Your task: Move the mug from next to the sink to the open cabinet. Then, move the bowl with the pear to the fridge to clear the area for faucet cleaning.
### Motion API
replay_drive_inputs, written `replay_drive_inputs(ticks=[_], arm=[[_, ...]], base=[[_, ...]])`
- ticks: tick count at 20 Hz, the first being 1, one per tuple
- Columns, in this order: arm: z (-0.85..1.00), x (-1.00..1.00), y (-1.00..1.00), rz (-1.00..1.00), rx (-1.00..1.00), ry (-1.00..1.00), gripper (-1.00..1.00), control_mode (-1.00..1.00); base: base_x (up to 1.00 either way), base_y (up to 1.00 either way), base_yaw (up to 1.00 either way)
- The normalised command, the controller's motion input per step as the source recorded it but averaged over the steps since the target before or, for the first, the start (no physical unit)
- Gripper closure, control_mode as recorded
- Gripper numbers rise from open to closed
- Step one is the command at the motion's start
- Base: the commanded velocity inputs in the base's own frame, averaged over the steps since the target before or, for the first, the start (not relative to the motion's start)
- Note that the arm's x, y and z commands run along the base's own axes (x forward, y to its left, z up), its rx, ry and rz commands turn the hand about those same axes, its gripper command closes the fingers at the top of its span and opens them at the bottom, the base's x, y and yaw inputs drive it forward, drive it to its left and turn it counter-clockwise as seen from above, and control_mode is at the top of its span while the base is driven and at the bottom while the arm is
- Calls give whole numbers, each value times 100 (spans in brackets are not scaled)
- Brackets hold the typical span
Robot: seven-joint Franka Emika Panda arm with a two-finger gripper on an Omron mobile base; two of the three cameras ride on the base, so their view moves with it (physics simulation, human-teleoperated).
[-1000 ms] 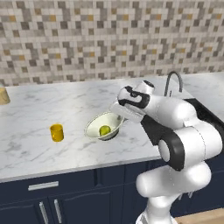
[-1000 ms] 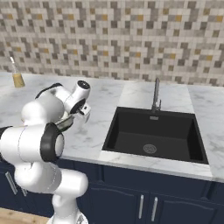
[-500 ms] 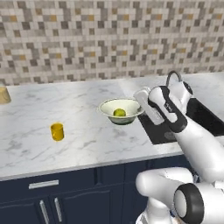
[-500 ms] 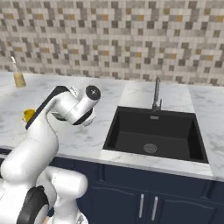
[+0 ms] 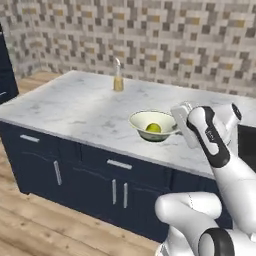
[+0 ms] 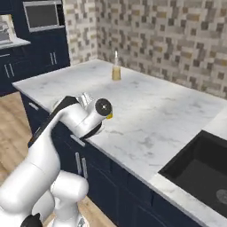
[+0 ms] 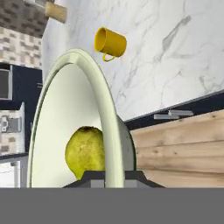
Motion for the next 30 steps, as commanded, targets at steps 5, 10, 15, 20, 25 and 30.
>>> replay_drive_inputs(ticks=[5,10,15,20,25,30], arm=[[0,0,0,0,0,0,100,100],[0,0,0,0,0,0,100,100],[0,0,0,0,0,0,100,100],[0,0,0,0,0,0,100,100],[0,0,0,0,0,0,100,100],[0,0,0,0,0,0,100,100]], base=[[0,5,98],[12,16,90],[98,50,40],[100,38,15],[100,42,2],[100,42,0]])
